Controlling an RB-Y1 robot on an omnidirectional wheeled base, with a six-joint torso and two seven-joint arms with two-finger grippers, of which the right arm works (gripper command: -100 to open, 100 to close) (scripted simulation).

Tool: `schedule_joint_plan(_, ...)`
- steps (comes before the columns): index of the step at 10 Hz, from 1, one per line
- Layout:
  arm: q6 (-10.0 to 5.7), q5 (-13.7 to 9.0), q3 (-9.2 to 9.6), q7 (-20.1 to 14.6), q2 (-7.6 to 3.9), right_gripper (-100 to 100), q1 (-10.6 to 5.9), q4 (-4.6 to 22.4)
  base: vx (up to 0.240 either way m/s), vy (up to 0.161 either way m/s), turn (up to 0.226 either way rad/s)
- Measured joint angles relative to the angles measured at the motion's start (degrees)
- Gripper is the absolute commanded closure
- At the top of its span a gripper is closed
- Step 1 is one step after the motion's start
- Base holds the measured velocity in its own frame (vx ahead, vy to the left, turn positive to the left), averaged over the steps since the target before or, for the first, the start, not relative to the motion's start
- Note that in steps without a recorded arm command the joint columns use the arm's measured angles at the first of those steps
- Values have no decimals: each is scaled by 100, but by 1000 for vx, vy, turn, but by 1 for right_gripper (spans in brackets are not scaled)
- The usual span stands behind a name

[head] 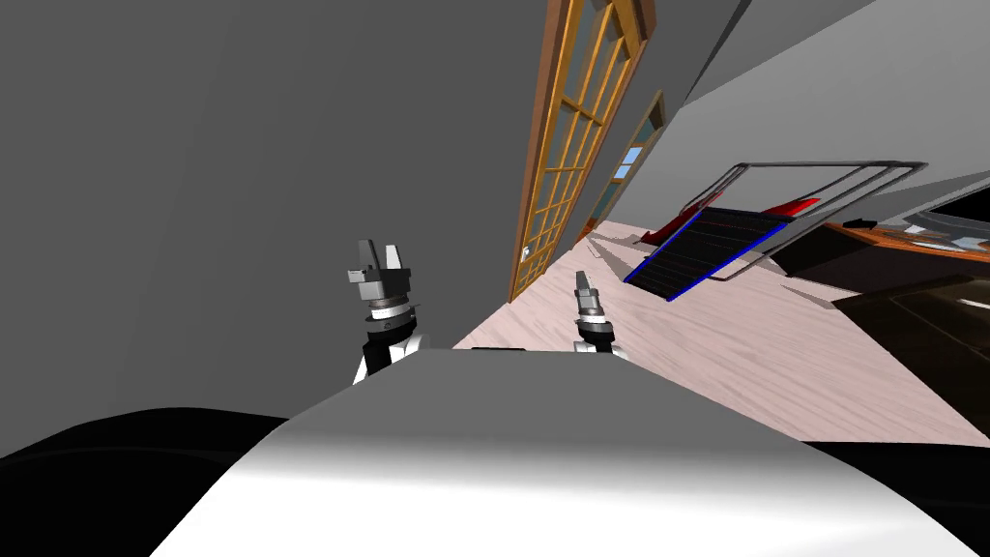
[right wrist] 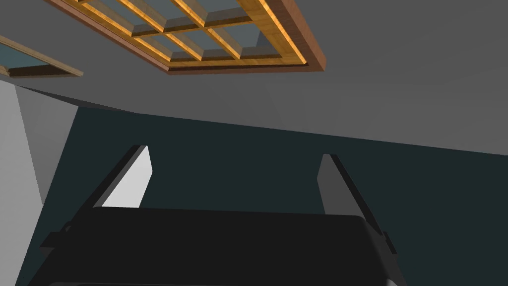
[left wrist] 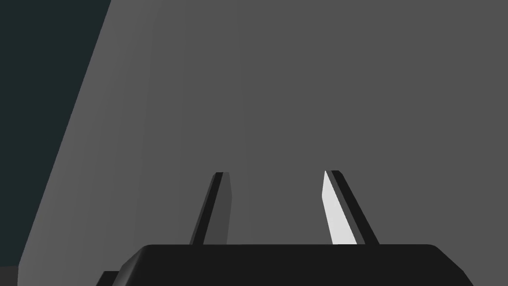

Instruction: Pull the door open

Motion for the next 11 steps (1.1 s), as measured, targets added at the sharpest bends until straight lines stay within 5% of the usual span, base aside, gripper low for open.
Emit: schedule_joint_plan(11,-351,629,-172,931,-56,-100,-306,1237,85,-70,110)
